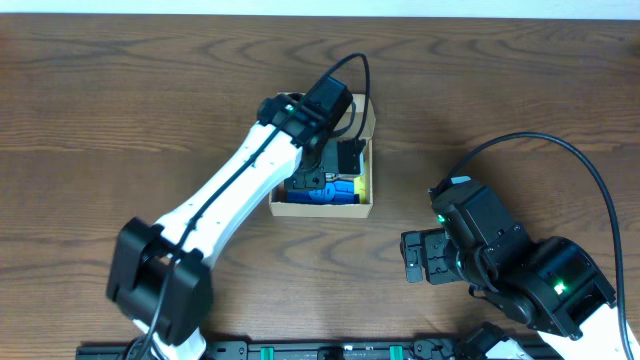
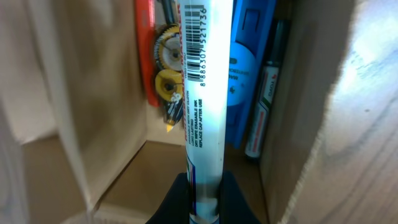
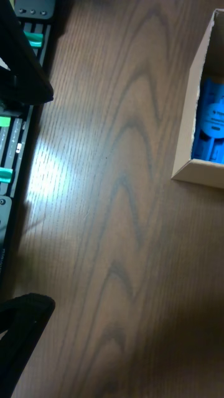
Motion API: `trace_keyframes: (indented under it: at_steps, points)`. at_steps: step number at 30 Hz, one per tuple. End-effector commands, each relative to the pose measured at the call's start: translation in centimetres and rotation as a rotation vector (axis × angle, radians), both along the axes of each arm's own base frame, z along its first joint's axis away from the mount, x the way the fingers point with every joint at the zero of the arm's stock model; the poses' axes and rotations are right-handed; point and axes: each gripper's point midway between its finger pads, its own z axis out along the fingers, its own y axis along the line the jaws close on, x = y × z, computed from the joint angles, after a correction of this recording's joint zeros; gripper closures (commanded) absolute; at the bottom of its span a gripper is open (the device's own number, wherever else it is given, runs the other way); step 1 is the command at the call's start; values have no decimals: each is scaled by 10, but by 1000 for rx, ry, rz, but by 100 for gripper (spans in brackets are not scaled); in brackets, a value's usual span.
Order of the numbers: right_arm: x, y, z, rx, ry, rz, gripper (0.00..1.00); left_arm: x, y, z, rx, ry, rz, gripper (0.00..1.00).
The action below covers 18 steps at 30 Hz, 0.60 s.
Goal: Pack container
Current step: 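Carry the blue marker into the box and release it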
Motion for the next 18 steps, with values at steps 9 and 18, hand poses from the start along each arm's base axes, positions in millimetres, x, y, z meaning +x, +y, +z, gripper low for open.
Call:
trace_keyframes:
  at_steps: [9, 18]
  points:
    - [-1, 1, 0, 2, 3, 2, 1, 9, -4, -20, 5, 8, 121, 64]
    - [-1, 1, 0, 2, 3, 2, 1, 8, -3, 32, -136, -66, 421, 67]
